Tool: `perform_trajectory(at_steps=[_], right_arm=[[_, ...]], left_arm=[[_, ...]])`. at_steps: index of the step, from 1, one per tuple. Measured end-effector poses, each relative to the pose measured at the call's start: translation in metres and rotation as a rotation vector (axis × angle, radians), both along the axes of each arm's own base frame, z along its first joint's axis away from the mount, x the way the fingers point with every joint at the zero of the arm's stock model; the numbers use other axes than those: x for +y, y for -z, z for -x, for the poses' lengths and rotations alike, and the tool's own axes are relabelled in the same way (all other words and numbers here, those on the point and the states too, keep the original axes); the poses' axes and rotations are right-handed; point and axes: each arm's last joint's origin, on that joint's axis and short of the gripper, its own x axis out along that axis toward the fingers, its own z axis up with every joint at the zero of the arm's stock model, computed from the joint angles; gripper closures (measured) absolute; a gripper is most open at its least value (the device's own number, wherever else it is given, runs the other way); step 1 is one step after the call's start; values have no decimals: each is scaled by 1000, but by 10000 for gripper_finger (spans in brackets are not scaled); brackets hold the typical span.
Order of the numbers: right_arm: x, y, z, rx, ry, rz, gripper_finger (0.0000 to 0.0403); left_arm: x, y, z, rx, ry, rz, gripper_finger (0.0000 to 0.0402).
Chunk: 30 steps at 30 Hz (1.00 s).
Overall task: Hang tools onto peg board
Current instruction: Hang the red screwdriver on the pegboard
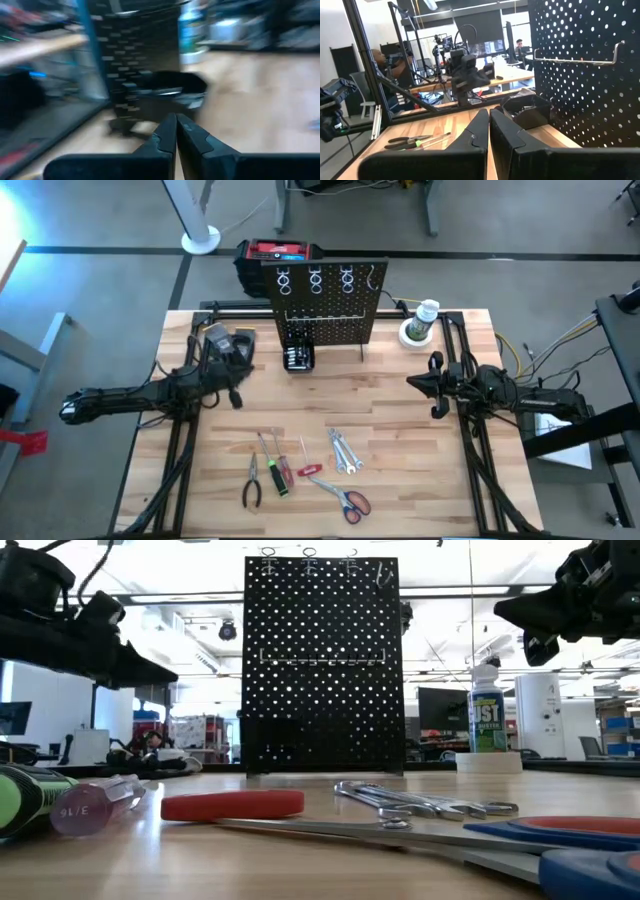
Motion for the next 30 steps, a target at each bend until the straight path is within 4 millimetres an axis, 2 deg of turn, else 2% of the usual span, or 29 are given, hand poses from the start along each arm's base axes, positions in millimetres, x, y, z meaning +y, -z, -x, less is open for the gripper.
perform_trajectory(at_steps=[3,7,10,15,18,20,24,28,30], right_arm=[[0,1,0,10,0,-1,403],[0,0,0,2,11,-8,403],[-3,-5,1,-64,101,-52,403],[-3,-12,3,-177,66,-293,403],[-5,-14,4,-206,123,-300,403],[-5,-13,3,-188,118,-300,403],[-2,-2,-4,-46,14,-301,403],[-2,9,-11,73,13,-293,403],[-4,8,-15,67,45,-250,403]], left_arm=[[4,-1,2,36,-146,-75,401],[6,-2,4,72,-219,-142,401],[6,-5,4,60,-232,-165,401],[6,-5,3,28,-234,-124,401],[6,-7,3,-10,-236,-109,401],[5,-11,2,-129,-216,-16,401],[3,-14,1,-428,-162,349,401],[3,-14,0,-461,-157,401,401],[3,-15,0,-459,-133,407,401]])
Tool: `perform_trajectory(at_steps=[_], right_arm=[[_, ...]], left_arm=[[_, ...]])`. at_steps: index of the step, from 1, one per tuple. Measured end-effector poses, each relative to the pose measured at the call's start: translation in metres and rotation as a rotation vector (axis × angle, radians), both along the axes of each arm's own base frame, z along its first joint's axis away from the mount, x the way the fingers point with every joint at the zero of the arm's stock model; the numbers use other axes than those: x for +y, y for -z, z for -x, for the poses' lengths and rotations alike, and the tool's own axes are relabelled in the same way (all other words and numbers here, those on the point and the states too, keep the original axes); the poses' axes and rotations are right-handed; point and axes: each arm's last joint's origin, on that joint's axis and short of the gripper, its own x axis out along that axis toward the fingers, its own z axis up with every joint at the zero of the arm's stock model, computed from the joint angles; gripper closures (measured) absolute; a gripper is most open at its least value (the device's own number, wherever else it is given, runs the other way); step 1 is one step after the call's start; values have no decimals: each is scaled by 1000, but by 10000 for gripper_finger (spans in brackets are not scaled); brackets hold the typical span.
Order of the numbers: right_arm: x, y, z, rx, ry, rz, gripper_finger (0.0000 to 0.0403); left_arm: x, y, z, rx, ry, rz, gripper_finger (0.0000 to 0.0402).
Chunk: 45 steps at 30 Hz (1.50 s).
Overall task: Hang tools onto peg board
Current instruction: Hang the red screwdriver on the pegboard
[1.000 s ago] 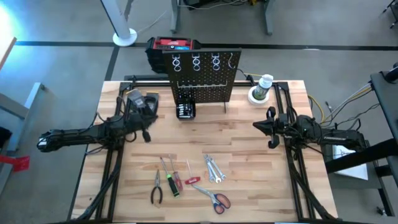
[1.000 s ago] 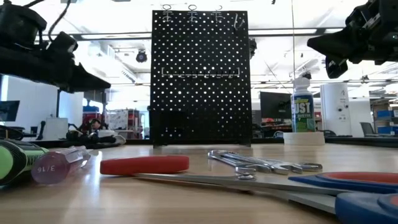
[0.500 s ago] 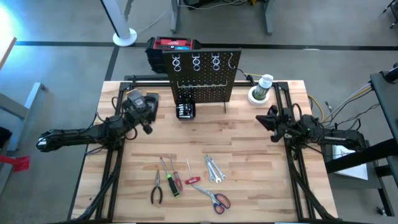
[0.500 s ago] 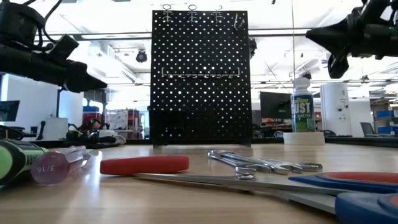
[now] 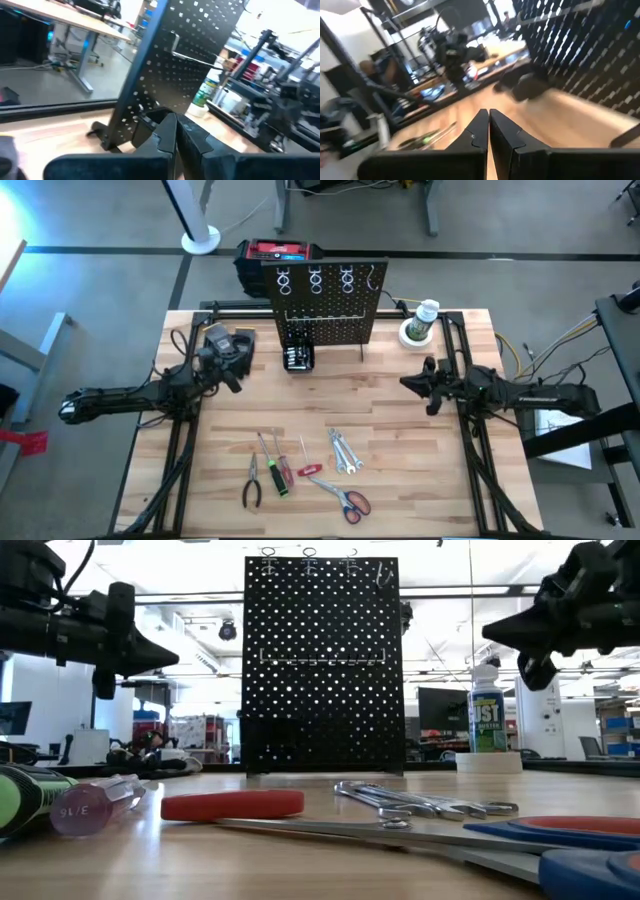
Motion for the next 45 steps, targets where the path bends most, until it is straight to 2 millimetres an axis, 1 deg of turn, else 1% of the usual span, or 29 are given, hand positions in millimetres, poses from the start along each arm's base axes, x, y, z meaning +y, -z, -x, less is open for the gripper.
perform_trajectory(at_steps=[5,8,10,13,15,18,21,23,25,27,29,30,32,35,37,38,40,42,45], right_arm=[[-5,-5,-6,-20,140,120,403],[-8,-2,-10,5,171,125,403],[-10,2,-12,44,176,107,399],[-12,10,-16,111,166,95,380],[-15,14,-19,165,185,85,362],[-22,12,-25,214,213,86,334],[-29,5,-35,253,220,113,310],[-35,-1,-43,271,229,101,297],[-39,-3,-51,300,212,23,286],[-41,-4,-59,346,146,-42,276],[-42,-7,-68,385,97,-56,266],[-44,-8,-72,407,92,-40,262],[-46,-10,-79,462,72,46,253],[-50,-7,-88,548,31,228,245],[-53,-2,-92,580,32,322,243],[-56,-1,-95,577,62,330,243],[-58,-1,-96,542,77,268,245],[-56,-3,-97,502,9,247,247],[-55,-4,-96,504,-2,232,246]], left_arm=[[0,-1,0,-7,6,-1,401],[0,-2,0,-18,-15,-2,401],[0,-1,-1,-6,14,-4,401],[-4,-2,-4,53,164,-122,401],[-6,-5,-5,51,233,-181,401],[-6,-5,-7,65,238,-212,401],[-5,1,-10,132,241,-200,397],[-5,4,-12,154,241,-184,388],[-5,1,-14,111,246,-170,374],[-4,-5,-15,52,240,-183,359],[-4,-8,-16,14,236,-191,342],[-4,-8,-16,7,236,-185,334],[-5,-7,-17,10,254,-163,321],[-8,1,-20,65,380,-121,310],[-11,8,-22,101,464,-51,309],[-12,9,-23,96,483,3,309],[-14,9,-25,69,541,91,311],[-20,1,-29,83,633,125,314],[-26,-16,-37,190,694,131,316]])
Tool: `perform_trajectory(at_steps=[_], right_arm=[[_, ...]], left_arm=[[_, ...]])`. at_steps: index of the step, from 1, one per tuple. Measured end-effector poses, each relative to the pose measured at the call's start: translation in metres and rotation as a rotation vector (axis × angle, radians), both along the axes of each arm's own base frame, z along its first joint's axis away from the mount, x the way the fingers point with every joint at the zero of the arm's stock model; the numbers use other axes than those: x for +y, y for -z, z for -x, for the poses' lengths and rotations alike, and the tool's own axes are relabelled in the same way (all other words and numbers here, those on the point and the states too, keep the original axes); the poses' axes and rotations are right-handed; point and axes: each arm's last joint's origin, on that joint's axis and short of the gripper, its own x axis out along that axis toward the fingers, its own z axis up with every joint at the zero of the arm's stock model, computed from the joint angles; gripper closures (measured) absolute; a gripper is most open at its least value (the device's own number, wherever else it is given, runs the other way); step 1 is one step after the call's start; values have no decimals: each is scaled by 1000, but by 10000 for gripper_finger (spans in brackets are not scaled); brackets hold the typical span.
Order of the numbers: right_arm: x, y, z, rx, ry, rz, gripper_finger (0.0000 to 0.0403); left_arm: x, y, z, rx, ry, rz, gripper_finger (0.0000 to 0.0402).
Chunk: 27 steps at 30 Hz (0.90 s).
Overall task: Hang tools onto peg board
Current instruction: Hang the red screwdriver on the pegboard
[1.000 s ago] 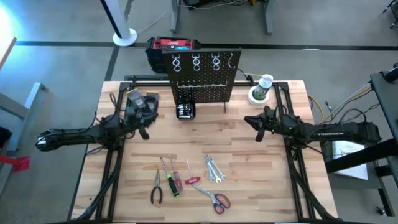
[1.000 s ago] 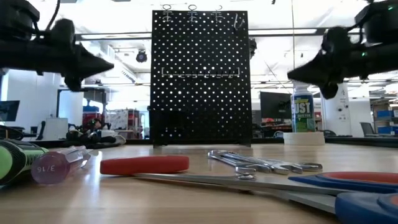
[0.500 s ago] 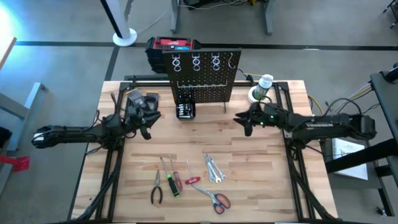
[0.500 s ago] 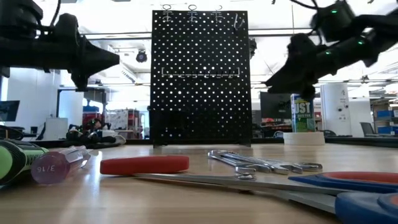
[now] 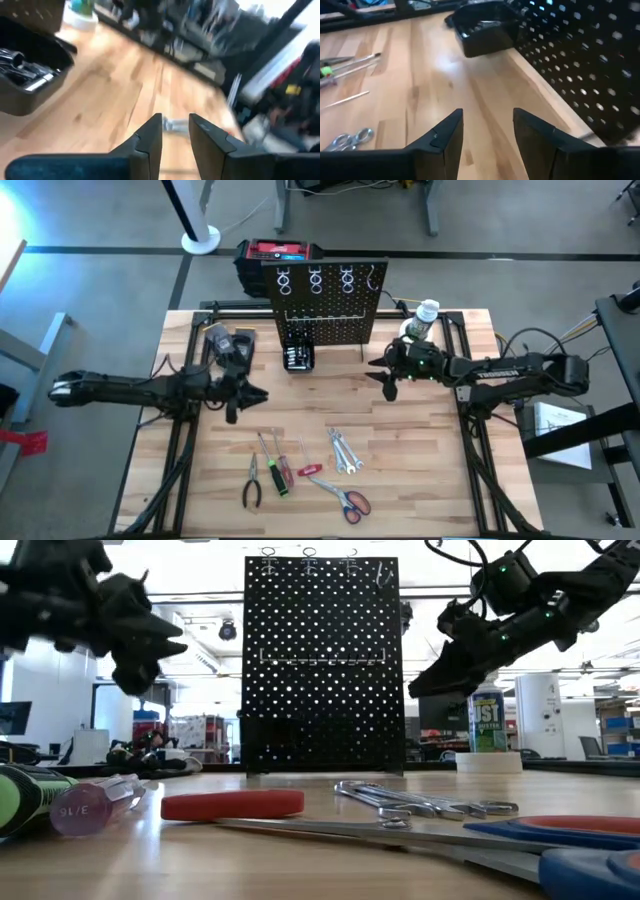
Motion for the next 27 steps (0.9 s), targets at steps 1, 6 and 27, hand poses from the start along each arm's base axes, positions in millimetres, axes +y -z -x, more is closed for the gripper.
perform_trajectory(at_steps=[1,6,27], right_arm=[[0,-1,1,-4,13,-13,246],[4,-6,9,9,27,-63,241],[14,-16,40,117,28,-76,216]], left_arm=[[-2,-7,-3,42,21,-21,316],[-14,-45,-28,253,163,-134,310],[-78,-37,-168,815,745,-399,304]])
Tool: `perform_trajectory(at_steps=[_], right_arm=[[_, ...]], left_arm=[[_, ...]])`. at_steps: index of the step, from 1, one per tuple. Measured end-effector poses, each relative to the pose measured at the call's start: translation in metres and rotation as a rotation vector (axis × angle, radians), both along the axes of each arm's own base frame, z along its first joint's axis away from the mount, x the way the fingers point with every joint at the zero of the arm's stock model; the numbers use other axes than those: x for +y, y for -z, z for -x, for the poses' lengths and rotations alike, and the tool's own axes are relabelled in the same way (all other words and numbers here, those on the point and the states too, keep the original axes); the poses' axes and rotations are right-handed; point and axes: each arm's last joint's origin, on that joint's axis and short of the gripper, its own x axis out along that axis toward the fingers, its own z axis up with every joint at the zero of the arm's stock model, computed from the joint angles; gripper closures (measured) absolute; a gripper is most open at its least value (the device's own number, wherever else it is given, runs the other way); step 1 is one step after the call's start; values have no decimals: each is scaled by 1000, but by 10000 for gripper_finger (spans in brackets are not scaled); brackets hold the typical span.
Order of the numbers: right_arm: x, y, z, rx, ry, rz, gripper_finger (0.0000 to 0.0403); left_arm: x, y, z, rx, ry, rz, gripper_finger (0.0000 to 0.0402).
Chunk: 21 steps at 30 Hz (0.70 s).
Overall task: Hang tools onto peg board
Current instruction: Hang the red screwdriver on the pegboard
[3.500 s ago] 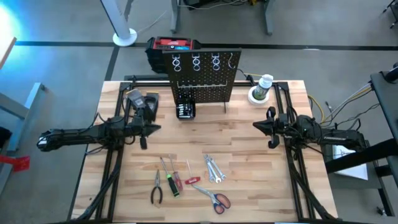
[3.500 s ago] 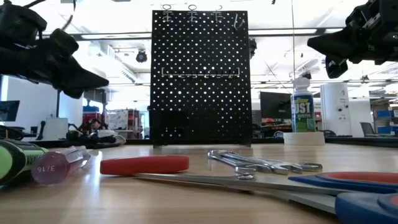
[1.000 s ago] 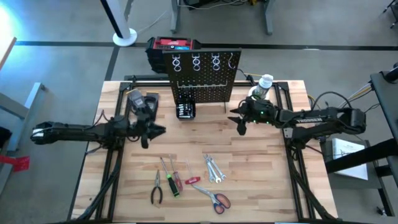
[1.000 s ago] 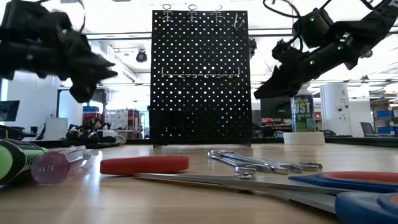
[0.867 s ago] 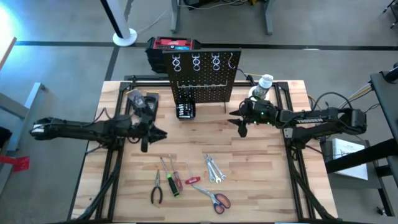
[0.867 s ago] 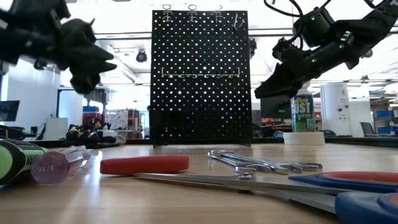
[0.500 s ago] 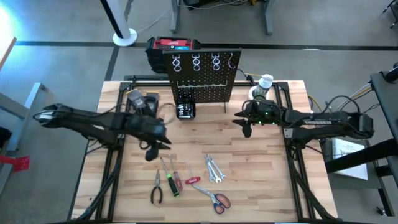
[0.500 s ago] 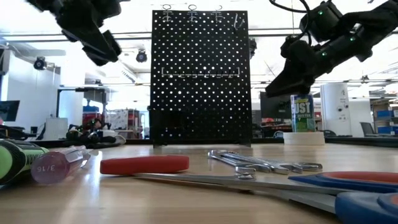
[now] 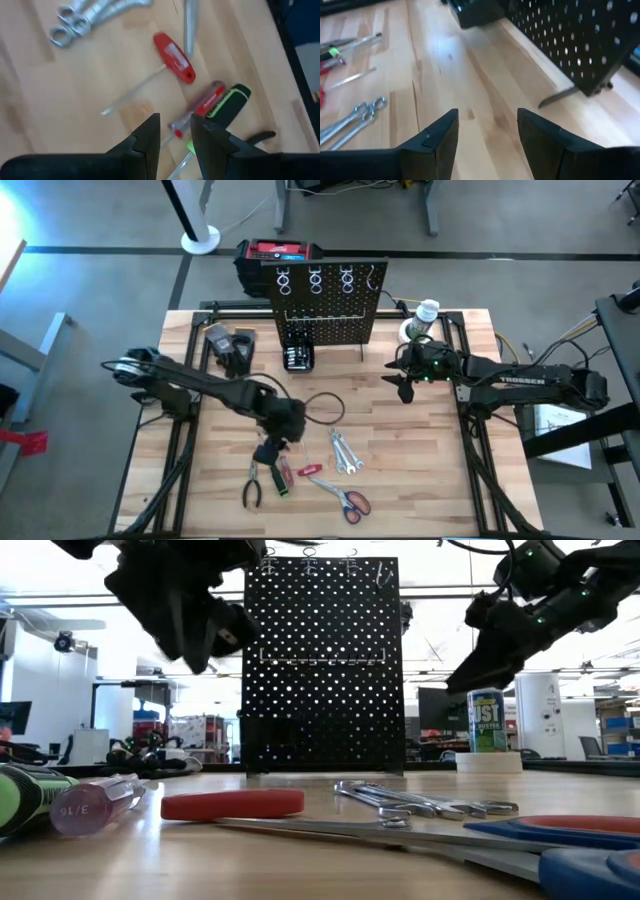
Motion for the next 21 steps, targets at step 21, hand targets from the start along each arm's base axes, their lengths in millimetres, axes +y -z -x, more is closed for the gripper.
perform_trajectory(at_steps=[21], right_arm=[[26,4,-5,33,-60,-85,212]], left_arm=[[-44,52,9,-47,201,-151,304]])
